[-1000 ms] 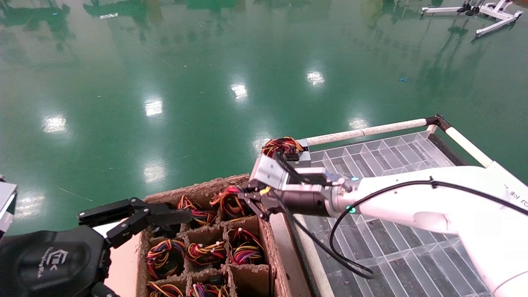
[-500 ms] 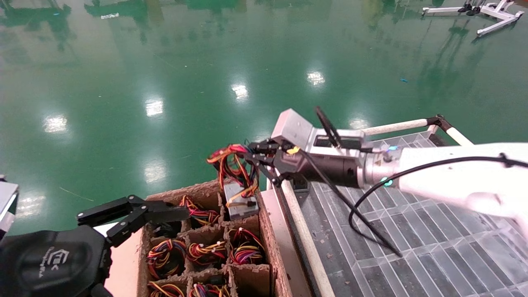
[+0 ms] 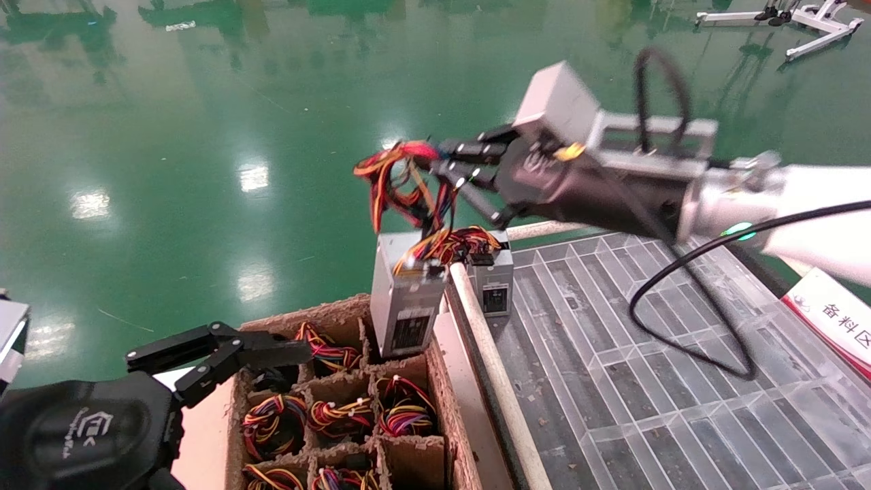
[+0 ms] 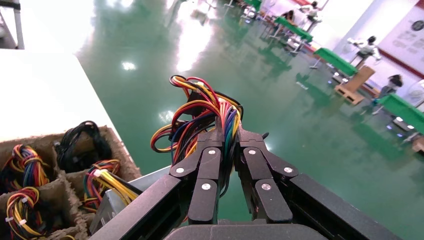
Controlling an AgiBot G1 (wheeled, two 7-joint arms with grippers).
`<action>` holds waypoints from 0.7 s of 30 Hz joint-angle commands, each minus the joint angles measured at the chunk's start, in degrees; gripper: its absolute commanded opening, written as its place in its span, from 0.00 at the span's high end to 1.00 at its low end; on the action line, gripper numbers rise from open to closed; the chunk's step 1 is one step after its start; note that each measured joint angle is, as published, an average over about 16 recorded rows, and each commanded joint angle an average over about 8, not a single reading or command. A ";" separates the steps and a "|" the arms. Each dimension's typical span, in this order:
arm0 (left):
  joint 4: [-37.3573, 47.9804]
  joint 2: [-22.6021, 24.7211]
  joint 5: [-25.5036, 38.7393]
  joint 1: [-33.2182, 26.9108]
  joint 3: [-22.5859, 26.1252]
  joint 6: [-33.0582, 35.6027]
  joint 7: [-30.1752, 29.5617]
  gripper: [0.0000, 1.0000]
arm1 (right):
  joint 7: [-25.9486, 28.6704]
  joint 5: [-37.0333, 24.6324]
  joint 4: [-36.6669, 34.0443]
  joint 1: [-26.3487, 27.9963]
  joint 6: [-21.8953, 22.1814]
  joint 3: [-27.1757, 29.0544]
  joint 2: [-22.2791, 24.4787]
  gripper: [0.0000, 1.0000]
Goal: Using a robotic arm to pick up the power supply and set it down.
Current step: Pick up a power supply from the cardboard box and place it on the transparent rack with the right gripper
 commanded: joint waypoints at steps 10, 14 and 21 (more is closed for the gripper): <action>0.00 0.00 0.00 0.00 0.01 0.00 0.00 0.00 | 2.47 2.05 4.24 0.41 -0.96 3.74 9.12 1.00; 0.00 0.00 -0.01 0.00 0.01 0.00 0.00 0.00 | 3.60 2.17 5.29 -0.23 -0.97 4.97 13.18 1.00; 0.00 0.00 -0.01 0.00 0.01 0.00 0.01 0.00 | 4.66 1.51 5.12 -2.25 -0.91 5.59 17.34 1.00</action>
